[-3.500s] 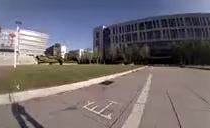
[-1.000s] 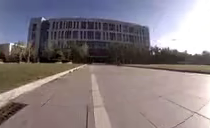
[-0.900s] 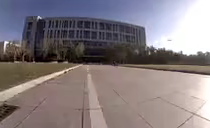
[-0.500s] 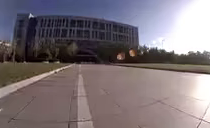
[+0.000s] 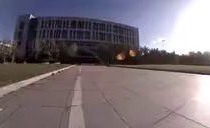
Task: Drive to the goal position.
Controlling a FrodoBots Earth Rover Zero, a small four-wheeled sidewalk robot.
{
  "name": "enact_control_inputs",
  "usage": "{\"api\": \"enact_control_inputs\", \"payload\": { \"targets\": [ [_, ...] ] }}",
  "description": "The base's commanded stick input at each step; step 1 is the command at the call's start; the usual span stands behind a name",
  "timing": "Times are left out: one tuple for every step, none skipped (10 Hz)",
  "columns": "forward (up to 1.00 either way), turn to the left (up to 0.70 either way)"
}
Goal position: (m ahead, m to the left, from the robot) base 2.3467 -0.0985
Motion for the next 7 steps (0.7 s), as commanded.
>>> {"api": "enact_control_inputs", "payload": {
  "targets": [
    [0.70, 0.00],
    [0.70, 0.00],
    [0.70, 0.00],
    [0.70, 0.00],
    [0.70, 0.00],
    [0.70, 0.00],
    [0.70, 0.00]
  ]
}}
